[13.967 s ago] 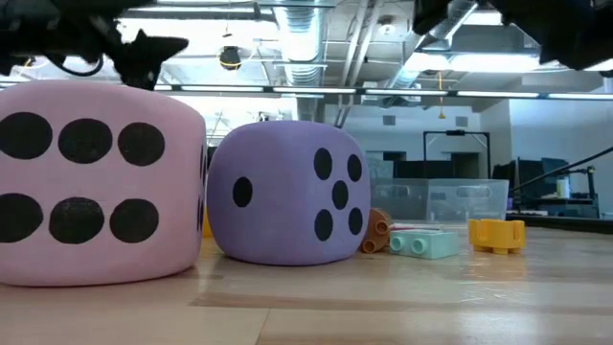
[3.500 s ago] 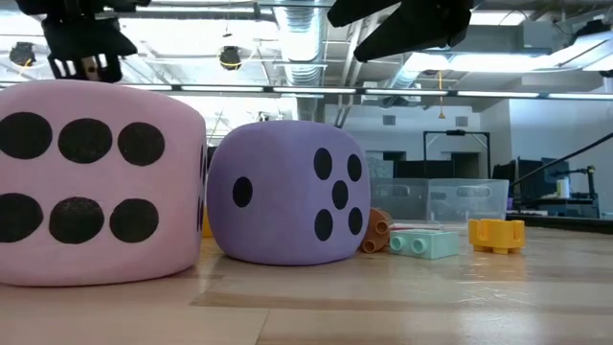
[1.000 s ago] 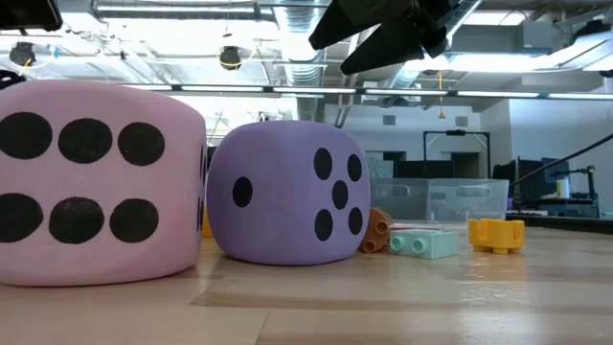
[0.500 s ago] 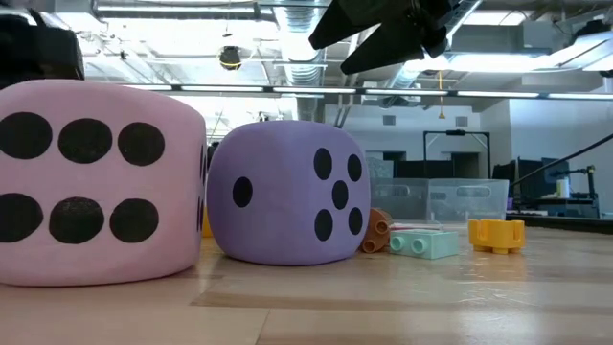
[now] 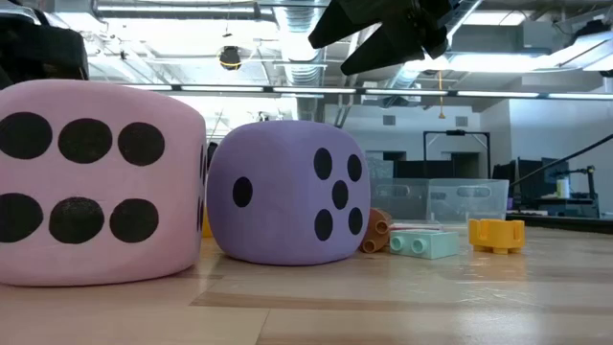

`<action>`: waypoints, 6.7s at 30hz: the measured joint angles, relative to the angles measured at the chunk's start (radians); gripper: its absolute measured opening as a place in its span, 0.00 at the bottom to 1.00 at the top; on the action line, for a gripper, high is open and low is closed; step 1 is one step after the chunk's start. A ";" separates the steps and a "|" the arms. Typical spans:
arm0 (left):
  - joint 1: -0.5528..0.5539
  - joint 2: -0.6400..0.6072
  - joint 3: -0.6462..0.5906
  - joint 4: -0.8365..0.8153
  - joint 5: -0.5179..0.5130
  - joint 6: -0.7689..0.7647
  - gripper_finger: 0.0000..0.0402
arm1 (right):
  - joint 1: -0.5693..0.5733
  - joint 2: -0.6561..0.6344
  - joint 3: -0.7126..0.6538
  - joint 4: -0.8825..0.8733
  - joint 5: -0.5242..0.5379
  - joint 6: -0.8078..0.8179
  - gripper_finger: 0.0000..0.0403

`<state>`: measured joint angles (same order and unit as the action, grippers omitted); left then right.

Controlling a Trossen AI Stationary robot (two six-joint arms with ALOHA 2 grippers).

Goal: Pick & Place Toys
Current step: Put the big yellow game piece into the white bin, then put the big blue game piece into the white bin

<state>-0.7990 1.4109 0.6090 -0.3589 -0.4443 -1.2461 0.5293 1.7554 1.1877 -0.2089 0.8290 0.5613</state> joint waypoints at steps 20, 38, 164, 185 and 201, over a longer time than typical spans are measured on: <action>0.000 0.000 0.000 0.094 0.104 0.007 0.83 | 0.000 0.000 0.000 0.000 -0.020 -0.002 0.82; 0.008 0.061 0.001 0.159 0.103 0.007 0.96 | 0.000 0.000 0.000 0.000 -0.020 -0.003 0.82; 1.246 -0.244 0.001 0.625 0.768 1.006 0.80 | -0.004 0.000 0.000 0.040 -0.017 -0.019 0.82; 0.659 -0.246 0.001 0.196 0.262 1.861 0.75 | -0.009 0.000 0.000 0.037 -0.019 -0.027 0.82; 0.756 -0.235 0.001 -0.035 0.186 1.923 0.75 | -0.022 0.000 0.000 0.038 -0.019 -0.039 0.82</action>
<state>-0.0432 1.1755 0.6098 -0.3935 -0.2578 0.6771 0.5077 1.7557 1.1877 -0.1708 0.8097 0.5228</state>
